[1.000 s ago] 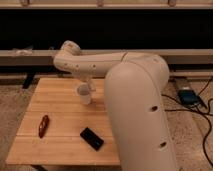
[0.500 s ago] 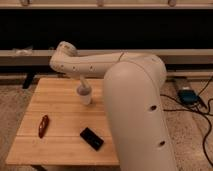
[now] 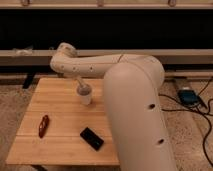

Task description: Place the white sponge in the ceramic cup

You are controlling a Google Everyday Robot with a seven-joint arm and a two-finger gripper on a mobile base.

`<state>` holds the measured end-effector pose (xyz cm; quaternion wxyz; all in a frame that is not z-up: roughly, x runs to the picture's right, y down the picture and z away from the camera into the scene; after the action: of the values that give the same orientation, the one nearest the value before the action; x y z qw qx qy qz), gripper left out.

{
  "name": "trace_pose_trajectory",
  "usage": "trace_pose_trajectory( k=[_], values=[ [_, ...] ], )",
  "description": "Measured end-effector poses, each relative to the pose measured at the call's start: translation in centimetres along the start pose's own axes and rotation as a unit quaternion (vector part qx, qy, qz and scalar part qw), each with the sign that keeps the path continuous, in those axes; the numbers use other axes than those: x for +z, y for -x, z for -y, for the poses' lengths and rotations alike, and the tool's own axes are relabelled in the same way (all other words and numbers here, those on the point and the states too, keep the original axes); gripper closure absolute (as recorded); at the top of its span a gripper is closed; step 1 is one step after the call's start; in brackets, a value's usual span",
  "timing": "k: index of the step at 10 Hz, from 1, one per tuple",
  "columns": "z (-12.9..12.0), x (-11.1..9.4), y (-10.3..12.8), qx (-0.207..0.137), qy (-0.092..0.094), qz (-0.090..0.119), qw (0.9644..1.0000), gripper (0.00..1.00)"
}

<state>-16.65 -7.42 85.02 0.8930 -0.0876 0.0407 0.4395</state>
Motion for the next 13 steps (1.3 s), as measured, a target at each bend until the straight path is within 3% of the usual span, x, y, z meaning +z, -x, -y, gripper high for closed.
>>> trace_pose_trajectory(
  k=[3, 5, 11, 13],
  values=[
    [0.7, 0.9, -0.6, 0.041, 0.015, 0.009, 0.999, 0.34],
    [0.8, 1.3, -0.8, 0.049, 0.018, 0.01, 0.9986, 0.21],
    [0.7, 2.1, -0.8, 0.054, 0.021, 0.016, 0.9982, 0.2],
    [0.9, 1.0, -0.6, 0.053, 0.018, 0.031, 0.998, 0.2]
  ],
)
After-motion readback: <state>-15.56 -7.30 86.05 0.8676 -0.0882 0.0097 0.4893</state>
